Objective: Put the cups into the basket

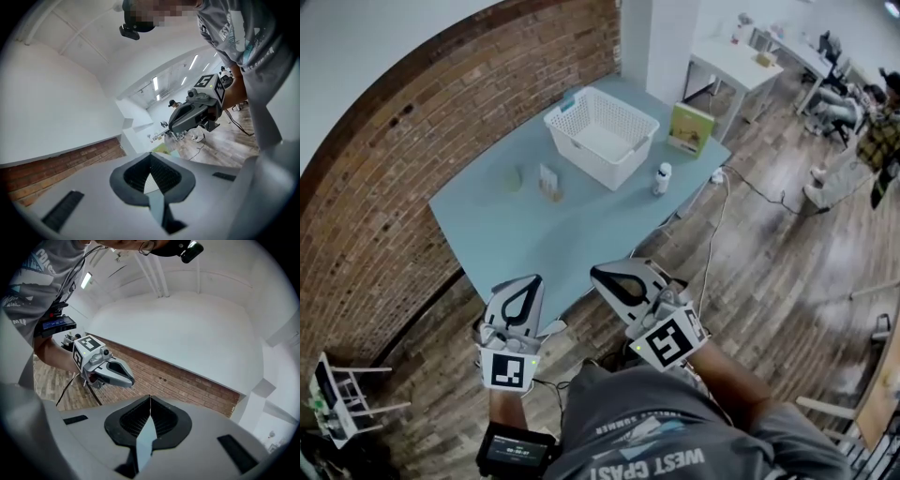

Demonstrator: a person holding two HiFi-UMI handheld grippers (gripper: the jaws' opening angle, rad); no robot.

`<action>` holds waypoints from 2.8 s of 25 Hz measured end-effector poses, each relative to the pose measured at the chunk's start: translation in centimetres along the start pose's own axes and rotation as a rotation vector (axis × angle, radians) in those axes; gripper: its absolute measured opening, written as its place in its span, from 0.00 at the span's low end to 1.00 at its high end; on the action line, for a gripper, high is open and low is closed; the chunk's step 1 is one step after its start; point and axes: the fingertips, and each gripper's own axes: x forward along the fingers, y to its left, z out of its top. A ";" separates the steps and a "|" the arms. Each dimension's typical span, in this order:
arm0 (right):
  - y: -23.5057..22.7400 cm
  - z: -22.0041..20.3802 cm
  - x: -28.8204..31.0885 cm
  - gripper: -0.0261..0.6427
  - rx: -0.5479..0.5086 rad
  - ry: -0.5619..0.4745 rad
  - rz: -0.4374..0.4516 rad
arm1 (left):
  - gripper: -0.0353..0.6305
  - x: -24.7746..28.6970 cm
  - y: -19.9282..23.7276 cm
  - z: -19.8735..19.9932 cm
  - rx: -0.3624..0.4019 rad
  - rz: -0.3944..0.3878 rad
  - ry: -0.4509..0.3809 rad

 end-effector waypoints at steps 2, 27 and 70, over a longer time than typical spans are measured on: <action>-0.7 -0.6 -0.1 0.06 0.005 -0.004 0.010 | 0.06 0.8 -0.1 0.0 0.004 0.003 0.013; -4.1 -1.8 10.6 0.06 0.024 0.061 -0.032 | 0.06 4.6 9.3 -6.1 -0.024 -0.052 -0.033; -11.8 -8.1 25.9 0.06 0.056 0.090 0.094 | 0.06 14.7 21.1 -20.3 -0.091 0.010 0.090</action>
